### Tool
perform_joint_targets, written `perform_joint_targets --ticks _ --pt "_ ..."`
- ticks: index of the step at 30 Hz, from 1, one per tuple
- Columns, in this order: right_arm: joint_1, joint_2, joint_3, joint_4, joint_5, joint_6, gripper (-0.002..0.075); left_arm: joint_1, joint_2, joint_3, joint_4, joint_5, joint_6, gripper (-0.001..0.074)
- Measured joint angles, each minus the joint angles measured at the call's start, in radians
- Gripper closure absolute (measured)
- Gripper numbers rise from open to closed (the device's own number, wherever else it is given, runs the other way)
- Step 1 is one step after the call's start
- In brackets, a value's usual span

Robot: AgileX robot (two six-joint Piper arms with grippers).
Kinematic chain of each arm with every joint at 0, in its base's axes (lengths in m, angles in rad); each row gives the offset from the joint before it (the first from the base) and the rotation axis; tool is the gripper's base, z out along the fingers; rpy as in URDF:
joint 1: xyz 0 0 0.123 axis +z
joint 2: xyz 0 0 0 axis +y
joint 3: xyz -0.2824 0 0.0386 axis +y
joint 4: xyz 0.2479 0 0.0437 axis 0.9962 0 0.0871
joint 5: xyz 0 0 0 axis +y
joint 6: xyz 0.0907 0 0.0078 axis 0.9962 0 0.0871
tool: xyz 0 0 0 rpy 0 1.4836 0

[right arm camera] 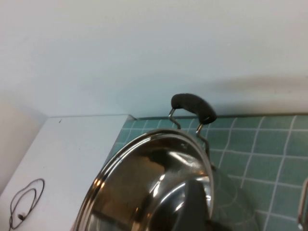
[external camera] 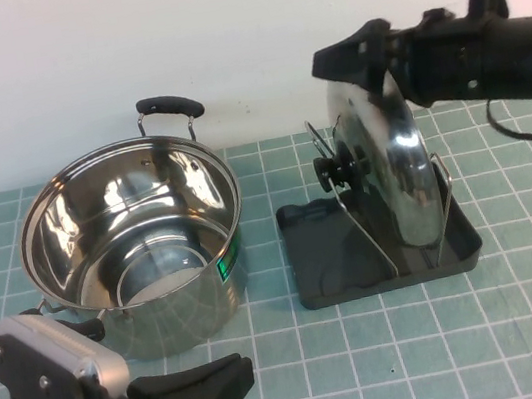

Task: Put pot lid on rack
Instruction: Place the pot lid on the pot rack

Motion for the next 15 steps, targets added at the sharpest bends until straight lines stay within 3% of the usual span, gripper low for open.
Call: perform_joint_targets --ticks 8,15 --pt "-0.077 0.0 0.0 -0.015 0.116 -0.006 0.0198 0.0 0.0 0.0 0.023 0.0 0.014 0.0734" --pt "-0.089 0.0 -0.002 -0.11 0.162 -0.008 0.0197 0.0 0.0 0.0 0.032 0.0 0.022 0.0735"
